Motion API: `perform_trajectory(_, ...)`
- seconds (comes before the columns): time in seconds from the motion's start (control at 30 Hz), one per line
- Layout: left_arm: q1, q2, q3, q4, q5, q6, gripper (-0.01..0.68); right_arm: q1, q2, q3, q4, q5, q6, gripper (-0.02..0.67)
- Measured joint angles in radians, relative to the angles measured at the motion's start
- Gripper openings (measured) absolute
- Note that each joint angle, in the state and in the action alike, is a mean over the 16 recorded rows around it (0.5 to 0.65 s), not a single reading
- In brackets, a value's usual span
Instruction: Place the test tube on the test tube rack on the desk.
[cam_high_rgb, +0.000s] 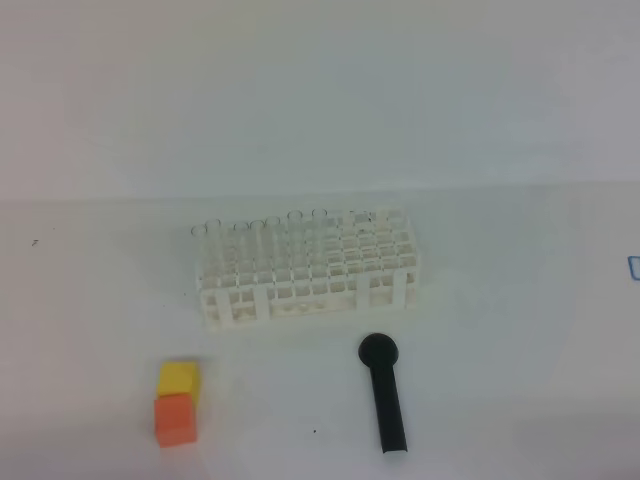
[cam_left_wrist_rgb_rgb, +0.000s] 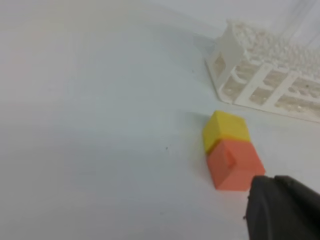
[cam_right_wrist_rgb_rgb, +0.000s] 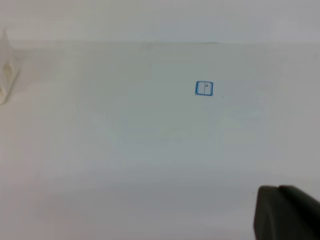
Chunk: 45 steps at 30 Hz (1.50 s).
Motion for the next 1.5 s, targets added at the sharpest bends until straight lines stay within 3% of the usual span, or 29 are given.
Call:
perform_trajectory(0.47, 0.000, -0.001, -0.001, -0.016, 0.059, 0.177, -0.001, 0.001, 0.000, 0.000, 0.000, 0.000, 0.000, -0.001)
perform_trajectory(1.5, -0.004, 0.001, -0.001, -0.024, 0.040, 0.178, -0.001, 0.002, 0.000, 0.000, 0.000, 0.000, 0.000, -0.001)
